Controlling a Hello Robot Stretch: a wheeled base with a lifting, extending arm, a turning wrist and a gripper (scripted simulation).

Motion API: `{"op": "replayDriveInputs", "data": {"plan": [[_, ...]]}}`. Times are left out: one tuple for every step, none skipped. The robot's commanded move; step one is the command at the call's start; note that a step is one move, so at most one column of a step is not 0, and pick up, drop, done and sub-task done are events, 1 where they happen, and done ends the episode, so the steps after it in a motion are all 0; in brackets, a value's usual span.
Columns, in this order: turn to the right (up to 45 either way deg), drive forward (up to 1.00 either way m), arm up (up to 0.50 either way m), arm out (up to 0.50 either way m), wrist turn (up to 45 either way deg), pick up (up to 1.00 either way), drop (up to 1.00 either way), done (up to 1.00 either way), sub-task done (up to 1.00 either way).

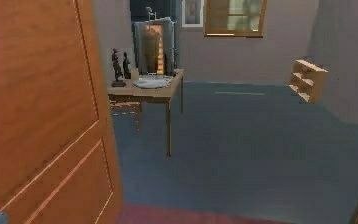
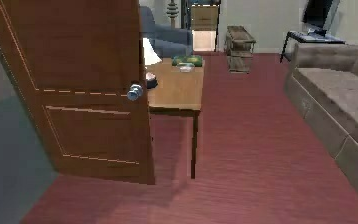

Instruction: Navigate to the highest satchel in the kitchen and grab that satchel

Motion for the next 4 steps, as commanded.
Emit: {"op": "replayDriveInputs", "data": {"plan": [[0.0,1.00,0.00,0.00,0.0,0.00,0.00,0.00,0.00],[9.0,0.00,0.00,0.00,0.0,0.00,0.00,0.00,0.00],[0.0,0.30,0.00,0.00,0.0,0.00,0.00,0.00,0.00],[-45.0,0.00,0.00,0.00,0.0,0.00,0.00,0.00,0.00]]}}
